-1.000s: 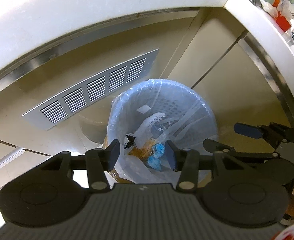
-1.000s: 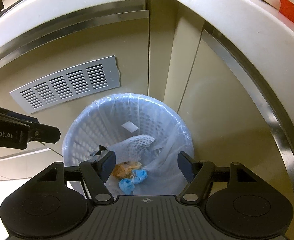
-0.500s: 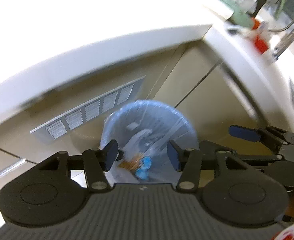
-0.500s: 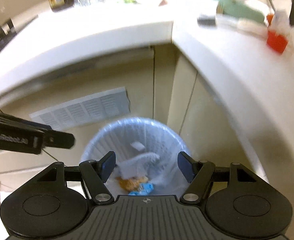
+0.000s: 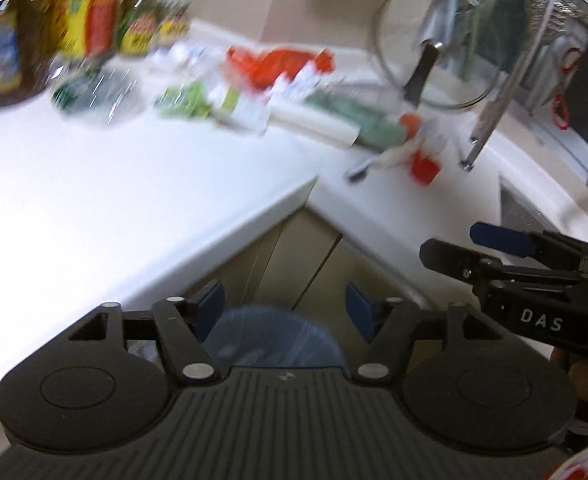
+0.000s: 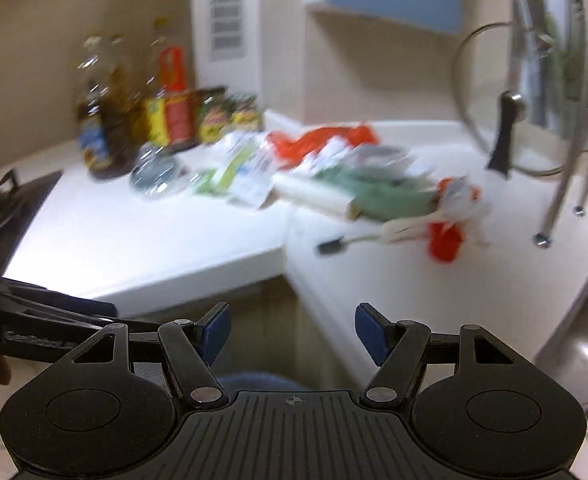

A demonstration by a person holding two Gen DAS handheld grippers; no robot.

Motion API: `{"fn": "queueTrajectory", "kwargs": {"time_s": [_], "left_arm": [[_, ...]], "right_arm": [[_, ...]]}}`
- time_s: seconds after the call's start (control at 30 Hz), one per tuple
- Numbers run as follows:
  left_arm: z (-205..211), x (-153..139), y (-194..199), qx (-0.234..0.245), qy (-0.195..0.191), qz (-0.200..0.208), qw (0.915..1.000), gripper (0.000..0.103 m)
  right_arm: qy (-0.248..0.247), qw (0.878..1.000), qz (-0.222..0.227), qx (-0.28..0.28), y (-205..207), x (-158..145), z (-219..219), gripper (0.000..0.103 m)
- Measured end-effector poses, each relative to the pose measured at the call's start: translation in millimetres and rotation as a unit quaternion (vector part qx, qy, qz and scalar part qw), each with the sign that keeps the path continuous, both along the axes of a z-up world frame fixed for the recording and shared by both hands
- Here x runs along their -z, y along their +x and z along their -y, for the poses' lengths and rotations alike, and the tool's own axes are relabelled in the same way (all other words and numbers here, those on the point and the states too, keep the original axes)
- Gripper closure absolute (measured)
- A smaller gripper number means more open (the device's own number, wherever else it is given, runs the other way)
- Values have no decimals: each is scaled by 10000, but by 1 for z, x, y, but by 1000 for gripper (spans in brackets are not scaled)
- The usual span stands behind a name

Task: Collect trash
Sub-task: 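Move both tools back to the countertop toward the red cup and white brush, then grasp the red cup with the right tool while the left tool grasps the white brush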

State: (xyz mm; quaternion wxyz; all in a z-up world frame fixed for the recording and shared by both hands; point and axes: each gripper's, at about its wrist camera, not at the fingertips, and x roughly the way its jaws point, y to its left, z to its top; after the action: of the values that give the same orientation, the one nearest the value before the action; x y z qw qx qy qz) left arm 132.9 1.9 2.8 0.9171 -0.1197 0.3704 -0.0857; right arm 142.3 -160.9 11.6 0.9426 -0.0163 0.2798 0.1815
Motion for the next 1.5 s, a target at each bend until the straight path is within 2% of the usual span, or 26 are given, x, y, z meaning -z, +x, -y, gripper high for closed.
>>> {"fn": "queueTrajectory", "kwargs": {"time_s": [0.17,0.4,0.57,0.93,1.07,1.17,1.23,1.27,1.43,1.5], "left_arm": [[10,-14,24,252,56,258,9993,35],[27,-20,53,302,144,381,9987,31],[43,-18,79,191,218,295,9991,31],[89,-5,142,272,924,126,9953,31],[107,-2,158,570,1270,145,9902,37],[120,1,169,787,1440,125,9864,37],[128,3,174,897,1551,126,9837,38],[131,4,176,947,1613,127,9823,38],[148,9,188,1212,1775,107,9766,40],[155,11,192,1329,1854,118,9736,46]], "right_arm": [[-24,9988,71,484,10,-7,24,34],[-136,9963,116,845,50,-6,52,34],[-134,9978,83,647,86,-1,72,34],[-7,9995,-319,-20,156,28,99,35],[90,9988,-361,-308,167,34,104,45],[179,9981,-415,-421,174,37,106,49],[240,9977,-457,-436,177,38,109,59],[263,9975,-475,-451,179,38,110,69],[324,9971,-468,-509,174,34,120,69],[321,9971,-461,-507,169,31,125,69]]}}
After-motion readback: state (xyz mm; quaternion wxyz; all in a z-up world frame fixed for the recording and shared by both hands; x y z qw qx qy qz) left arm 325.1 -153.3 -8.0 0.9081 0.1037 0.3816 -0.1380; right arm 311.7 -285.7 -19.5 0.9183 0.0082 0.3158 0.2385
